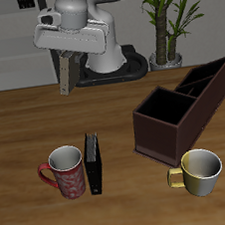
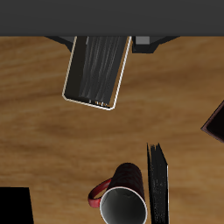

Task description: Place the yellow book into the left desk caddy's right compartment

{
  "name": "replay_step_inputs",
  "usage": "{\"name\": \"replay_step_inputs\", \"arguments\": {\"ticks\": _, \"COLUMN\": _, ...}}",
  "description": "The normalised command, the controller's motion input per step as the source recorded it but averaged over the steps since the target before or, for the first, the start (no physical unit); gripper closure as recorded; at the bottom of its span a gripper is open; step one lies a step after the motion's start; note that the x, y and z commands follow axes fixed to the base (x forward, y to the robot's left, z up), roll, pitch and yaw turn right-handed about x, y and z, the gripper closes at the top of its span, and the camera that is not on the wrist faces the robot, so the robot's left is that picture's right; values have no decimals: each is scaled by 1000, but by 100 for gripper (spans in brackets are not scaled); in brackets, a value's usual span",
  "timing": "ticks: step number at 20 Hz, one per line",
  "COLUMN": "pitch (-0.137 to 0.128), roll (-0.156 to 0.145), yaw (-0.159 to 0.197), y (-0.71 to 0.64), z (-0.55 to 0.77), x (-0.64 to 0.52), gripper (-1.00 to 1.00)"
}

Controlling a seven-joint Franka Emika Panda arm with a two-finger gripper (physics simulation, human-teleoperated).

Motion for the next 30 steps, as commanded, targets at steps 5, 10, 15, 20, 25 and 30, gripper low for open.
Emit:
{"name": "replay_step_inputs", "arguments": {"ticks": 5, "pitch": -3, "roll": 48, "yaw": 33, "y": 601, "z": 336, "x": 70, "gripper": 100}}
{"name": "replay_step_inputs", "arguments": {"ticks": 10, "pitch": 8, "roll": -45, "yaw": 15, "y": 426, "z": 274, "x": 210, "gripper": 100}}
{"name": "replay_step_inputs", "arguments": {"ticks": 15, "pitch": 15, "roll": -18, "yaw": -31, "y": 291, "z": 223, "x": 201, "gripper": 100}}
{"name": "replay_step_inputs", "arguments": {"ticks": 20, "pitch": -1, "roll": -19, "yaw": -33, "y": 307, "z": 240, "x": 218, "gripper": 100}}
{"name": "replay_step_inputs", "arguments": {"ticks": 25, "pitch": 40, "roll": 29, "yaw": -7, "y": 504, "z": 14, "x": 213, "gripper": 100}}
{"name": "replay_step_inputs", "arguments": {"ticks": 30, "pitch": 4, "roll": 53, "yaw": 65, "y": 589, "z": -49, "x": 152, "gripper": 100}}
